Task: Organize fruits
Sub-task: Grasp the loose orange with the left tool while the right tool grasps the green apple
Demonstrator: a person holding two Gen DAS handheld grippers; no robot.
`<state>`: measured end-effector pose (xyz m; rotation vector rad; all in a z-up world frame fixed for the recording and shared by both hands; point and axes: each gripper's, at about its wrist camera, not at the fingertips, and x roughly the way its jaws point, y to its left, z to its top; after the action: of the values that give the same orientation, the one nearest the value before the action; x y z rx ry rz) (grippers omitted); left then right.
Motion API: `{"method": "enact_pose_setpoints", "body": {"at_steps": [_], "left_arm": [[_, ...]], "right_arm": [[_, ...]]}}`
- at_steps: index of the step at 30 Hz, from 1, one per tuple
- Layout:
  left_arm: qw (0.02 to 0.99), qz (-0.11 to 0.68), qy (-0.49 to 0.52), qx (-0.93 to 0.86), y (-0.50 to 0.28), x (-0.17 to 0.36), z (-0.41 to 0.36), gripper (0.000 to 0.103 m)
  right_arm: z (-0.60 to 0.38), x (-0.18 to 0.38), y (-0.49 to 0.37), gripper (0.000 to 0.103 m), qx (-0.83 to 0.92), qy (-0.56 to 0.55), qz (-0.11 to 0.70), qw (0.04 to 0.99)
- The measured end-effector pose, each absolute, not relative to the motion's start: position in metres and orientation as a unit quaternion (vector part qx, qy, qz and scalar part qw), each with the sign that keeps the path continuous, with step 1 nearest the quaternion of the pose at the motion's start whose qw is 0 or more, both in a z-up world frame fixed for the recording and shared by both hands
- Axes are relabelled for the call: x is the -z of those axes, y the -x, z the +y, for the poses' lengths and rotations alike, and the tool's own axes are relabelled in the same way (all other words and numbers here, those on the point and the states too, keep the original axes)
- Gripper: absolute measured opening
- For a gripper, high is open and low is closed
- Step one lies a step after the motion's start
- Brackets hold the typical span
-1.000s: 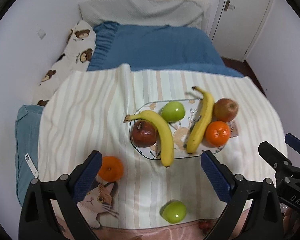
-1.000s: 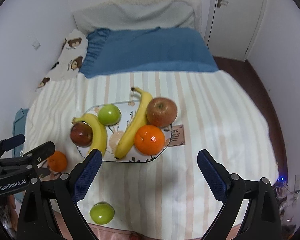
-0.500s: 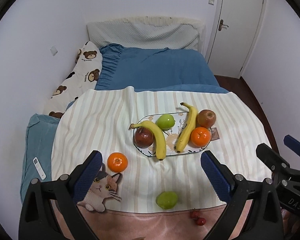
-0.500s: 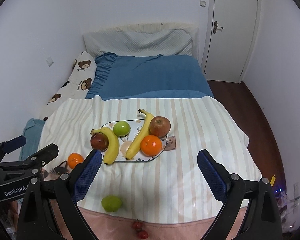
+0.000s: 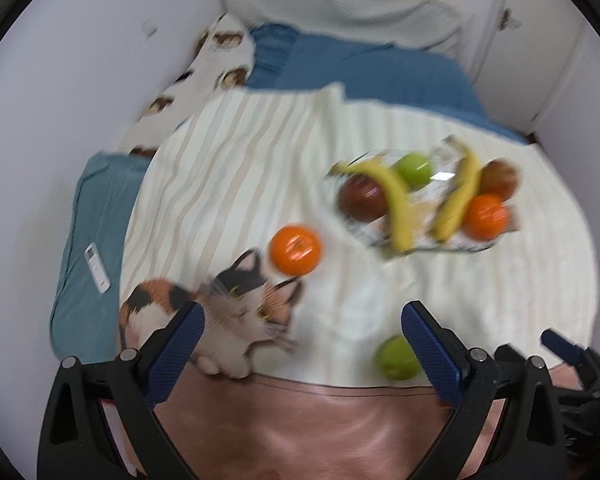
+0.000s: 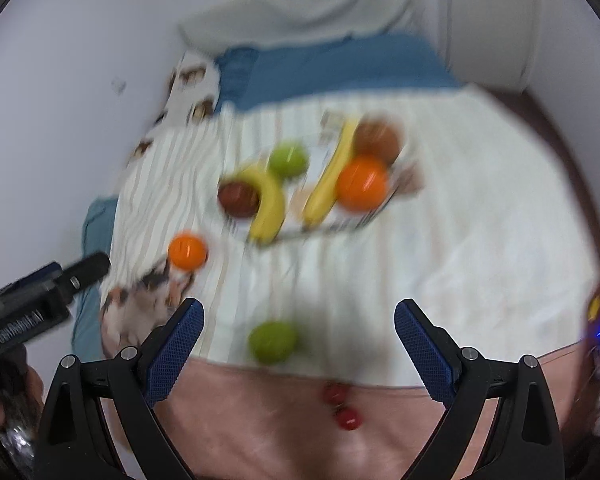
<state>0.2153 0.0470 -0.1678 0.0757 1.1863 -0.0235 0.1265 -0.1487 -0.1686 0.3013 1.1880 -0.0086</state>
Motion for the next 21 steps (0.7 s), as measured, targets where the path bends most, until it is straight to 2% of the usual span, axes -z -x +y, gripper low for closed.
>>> {"method": "enact_pose_setpoints", "body": {"at_steps": [5,8,11,14,17,19,21], "left_arm": [[0.802,0.596,-0.040,-0.015,-0.227,0.213,0.070,0.101],[0.788,0.615,-0.029,-0.022,-0.238,0.232,0.081,0.101],[0.778,0.627,-0.021,-0.029,-0.252,0.247,0.088,0.101],[0.774,0.632,-0.020,-0.027,-0.266,0.257,0.087,0.101],[0.772,0.634,-0.031,-0.018,-0.282,0.264,0.081,0.101],[0.769,0.638,-0.040,-0.002,-0.292,0.270,0.074,0.101],[0.764,0.642,-0.055,0.016,-0.302,0.276,0.066,0.101]], "right_arm": [[-0.129,0.266,-0.139,0.096,-0.010,-0.178,0.621,0.763],[-0.119,0.300,-0.142,0.095,-0.011,-0.205,0.636,0.744],[-0.112,0.322,-0.146,0.093,-0.004,-0.219,0.646,0.731],[-0.108,0.333,-0.147,0.086,0.006,-0.223,0.654,0.723],[-0.102,0.338,-0.147,0.079,0.014,-0.217,0.654,0.725],[-0.099,0.340,-0.149,0.067,0.015,-0.211,0.654,0.726],[-0.094,0.341,-0.150,0.065,0.016,-0.206,0.655,0.727]]}}
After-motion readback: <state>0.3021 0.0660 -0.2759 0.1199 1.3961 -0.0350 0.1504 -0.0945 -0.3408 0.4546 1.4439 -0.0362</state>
